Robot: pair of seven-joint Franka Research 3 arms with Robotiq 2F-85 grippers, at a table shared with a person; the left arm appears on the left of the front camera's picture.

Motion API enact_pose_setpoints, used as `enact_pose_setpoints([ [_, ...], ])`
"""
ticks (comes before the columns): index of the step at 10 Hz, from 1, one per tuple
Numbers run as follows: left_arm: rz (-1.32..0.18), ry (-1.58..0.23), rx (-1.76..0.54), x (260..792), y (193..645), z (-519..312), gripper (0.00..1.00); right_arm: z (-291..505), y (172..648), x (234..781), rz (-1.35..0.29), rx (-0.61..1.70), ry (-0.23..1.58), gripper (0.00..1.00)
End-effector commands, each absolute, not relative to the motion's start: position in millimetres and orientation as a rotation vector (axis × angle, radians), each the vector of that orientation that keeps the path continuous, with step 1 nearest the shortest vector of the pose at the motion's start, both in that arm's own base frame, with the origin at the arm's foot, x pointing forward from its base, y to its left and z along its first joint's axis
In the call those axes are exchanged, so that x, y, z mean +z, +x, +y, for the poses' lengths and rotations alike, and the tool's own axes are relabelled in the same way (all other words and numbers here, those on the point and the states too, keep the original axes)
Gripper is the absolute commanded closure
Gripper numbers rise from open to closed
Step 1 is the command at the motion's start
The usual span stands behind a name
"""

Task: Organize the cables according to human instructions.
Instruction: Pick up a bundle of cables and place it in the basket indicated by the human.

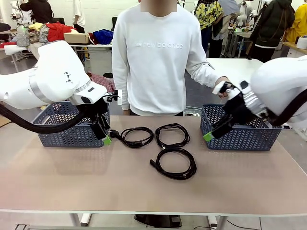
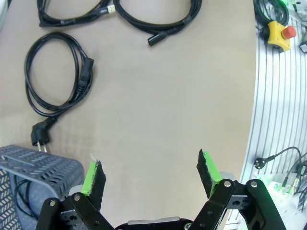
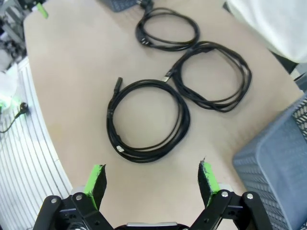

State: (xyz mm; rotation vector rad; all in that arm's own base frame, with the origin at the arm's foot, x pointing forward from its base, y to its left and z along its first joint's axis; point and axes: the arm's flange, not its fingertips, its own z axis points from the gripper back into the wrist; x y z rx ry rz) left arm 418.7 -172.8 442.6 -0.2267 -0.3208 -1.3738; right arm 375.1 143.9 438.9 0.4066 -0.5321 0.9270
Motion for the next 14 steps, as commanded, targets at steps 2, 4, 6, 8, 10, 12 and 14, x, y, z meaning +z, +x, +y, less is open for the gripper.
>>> enact_pose_setpoints([
  [2,-0.321,-0.228,-1.364,443,418,-172,0.0,187,377,439,-0.406,1.008,0.326,0.0],
  [4,-0.321,-0.228,-1.364,443,418,-172,0.0,219,373,431,-0.354,1.084,0.265,0.0],
  [6,-0.321,-0.228,-1.364,443,418,-172,0.0,242,370,422,-0.323,1.138,0.226,0.0],
  [8,-0.321,-0.228,-1.364,443,418,-172,0.0,250,368,418,-0.304,1.144,0.215,0.0],
  [10,-0.321,-0.228,-1.364,443,418,-172,0.0,245,364,412,-0.327,1.171,0.234,0.0],
  [12,-0.321,-0.228,-1.364,443,418,-172,0.0,245,364,412,-0.327,1.171,0.234,0.0],
  [14,-0.321,-0.228,-1.364,443,418,-172,0.0,245,364,412,-0.327,1.171,0.234,0.0],
])
